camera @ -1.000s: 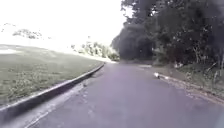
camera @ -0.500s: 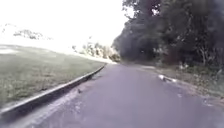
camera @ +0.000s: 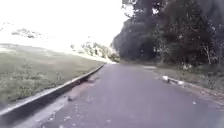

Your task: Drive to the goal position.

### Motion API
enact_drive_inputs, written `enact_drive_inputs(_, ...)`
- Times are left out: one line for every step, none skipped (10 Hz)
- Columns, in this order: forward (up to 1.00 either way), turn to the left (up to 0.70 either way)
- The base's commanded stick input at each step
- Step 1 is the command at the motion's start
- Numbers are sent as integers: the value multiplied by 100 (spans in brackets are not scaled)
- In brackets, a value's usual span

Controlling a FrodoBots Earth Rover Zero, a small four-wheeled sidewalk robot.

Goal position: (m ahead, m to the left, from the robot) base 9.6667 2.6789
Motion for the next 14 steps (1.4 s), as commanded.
enact_drive_inputs(100,0)
enact_drive_inputs(100,0)
enact_drive_inputs(100,0)
enact_drive_inputs(100,0)
enact_drive_inputs(100,0)
enact_drive_inputs(100,0)
enact_drive_inputs(100,0)
enact_drive_inputs(100,0)
enact_drive_inputs(100,0)
enact_drive_inputs(100,0)
enact_drive_inputs(100,0)
enact_drive_inputs(100,0)
enact_drive_inputs(100,0)
enact_drive_inputs(100,0)
